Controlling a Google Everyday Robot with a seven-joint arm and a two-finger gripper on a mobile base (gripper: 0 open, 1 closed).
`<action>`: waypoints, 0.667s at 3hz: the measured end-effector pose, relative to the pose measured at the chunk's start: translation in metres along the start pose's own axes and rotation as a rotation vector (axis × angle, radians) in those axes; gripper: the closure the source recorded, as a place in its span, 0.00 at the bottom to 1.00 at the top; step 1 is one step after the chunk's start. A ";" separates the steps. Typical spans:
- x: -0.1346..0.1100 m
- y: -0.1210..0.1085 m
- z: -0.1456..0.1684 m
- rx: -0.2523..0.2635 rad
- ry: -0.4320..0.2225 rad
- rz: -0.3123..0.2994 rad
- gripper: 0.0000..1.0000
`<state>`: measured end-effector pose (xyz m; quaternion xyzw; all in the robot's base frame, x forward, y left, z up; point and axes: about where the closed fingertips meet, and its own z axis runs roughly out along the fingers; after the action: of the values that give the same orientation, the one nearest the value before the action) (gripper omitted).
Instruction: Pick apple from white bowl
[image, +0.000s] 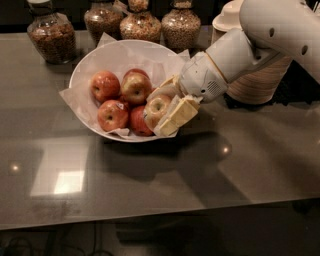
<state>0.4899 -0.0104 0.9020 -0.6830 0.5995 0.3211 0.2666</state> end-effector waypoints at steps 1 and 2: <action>-0.002 0.000 -0.002 0.000 0.000 0.000 0.59; -0.002 0.000 -0.002 0.000 0.000 0.000 0.82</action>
Offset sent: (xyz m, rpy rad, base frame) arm 0.0000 0.0000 0.0025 0.0000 0.0000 0.0000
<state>0.4899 -0.0104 0.9047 -0.6830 0.5995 0.3211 0.2666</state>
